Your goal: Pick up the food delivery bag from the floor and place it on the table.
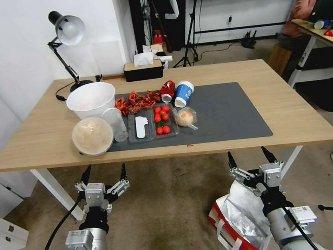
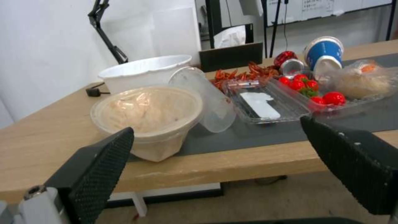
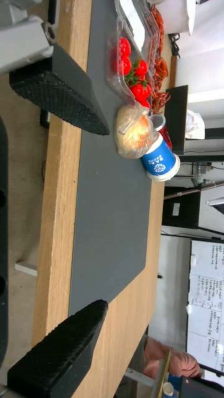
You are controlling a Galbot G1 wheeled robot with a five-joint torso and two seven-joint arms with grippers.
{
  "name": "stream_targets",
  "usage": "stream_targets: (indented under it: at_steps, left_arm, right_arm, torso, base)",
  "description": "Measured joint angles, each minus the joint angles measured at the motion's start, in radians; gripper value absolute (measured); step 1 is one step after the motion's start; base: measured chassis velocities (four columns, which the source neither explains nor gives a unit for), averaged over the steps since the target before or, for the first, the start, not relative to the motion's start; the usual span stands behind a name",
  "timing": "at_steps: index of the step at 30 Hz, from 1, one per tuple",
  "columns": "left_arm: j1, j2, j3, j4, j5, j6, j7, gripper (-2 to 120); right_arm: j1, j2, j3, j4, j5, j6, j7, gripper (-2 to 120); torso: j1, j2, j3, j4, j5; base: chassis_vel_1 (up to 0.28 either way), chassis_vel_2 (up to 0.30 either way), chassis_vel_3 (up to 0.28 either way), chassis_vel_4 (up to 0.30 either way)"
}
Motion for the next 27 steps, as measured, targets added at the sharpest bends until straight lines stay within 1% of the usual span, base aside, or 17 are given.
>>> stream_targets:
  at_steps: [20, 21, 22, 23, 24, 26, 27]
  left_arm:
    - [-0.003, 0.003, 0.001, 0.0, -0.005, 0.001, -0.003, 100]
    - [-0.014, 0.012, 0.005, 0.0, -0.02, 0.007, -0.015, 100]
    - [-0.038, 0.032, 0.013, 0.0, -0.055, 0.023, -0.043, 100]
    - [-0.038, 0.032, 0.013, 0.0, -0.055, 0.023, -0.043, 100]
    - [-0.051, 0.043, 0.018, -0.001, -0.073, 0.031, -0.057, 100]
    - [-0.095, 0.081, 0.033, -0.005, -0.137, 0.059, -0.109, 100]
    - [-0.131, 0.112, 0.047, -0.008, -0.19, 0.083, -0.152, 100]
  right_arm:
    - [0.0, 0.0, 0.0, 0.0, 0.001, 0.0, 0.0, 100]
    - [0.0, -0.002, 0.0, 0.001, 0.005, -0.002, 0.0, 100]
    - [0.002, -0.014, 0.006, 0.009, 0.03, -0.013, 0.001, 100]
    - [0.002, -0.014, 0.006, 0.009, 0.03, -0.013, 0.001, 100]
    - [0.003, -0.021, 0.01, 0.013, 0.042, -0.019, 0.002, 100]
    - [0.009, -0.054, 0.03, 0.036, 0.111, -0.054, 0.006, 100]
    - [0.013, -0.081, 0.046, 0.054, 0.168, -0.082, 0.011, 100]
  torso:
    - [0.0, 0.0, 0.0, 0.0001, 0.0]
    - [0.0, 0.0, 0.0, 0.0003, 0.0001]
    - [0.0, 0.0, 0.0, 0.0, 0.0003]
    - [0.0, 0.0, 0.0, 0.0, 0.0003]
    - [0.0, 0.0, 0.0, 0.0, -0.0001]
    - [0.0, 0.0, 0.0, 0.0, -0.0001]
    - [0.0, 0.0, 0.0, 0.0, 0.0]
  base:
    - [0.0, 0.0, 0.0, 0.0]
    - [0.0, 0.0, 0.0, 0.0]
    - [0.0, 0.0, 0.0, 0.0]
    - [0.0, 0.0, 0.0, 0.0]
    - [0.0, 0.0, 0.0, 0.0]
    - [0.0, 0.0, 0.0, 0.0]
    - [0.0, 0.0, 0.0, 0.0]
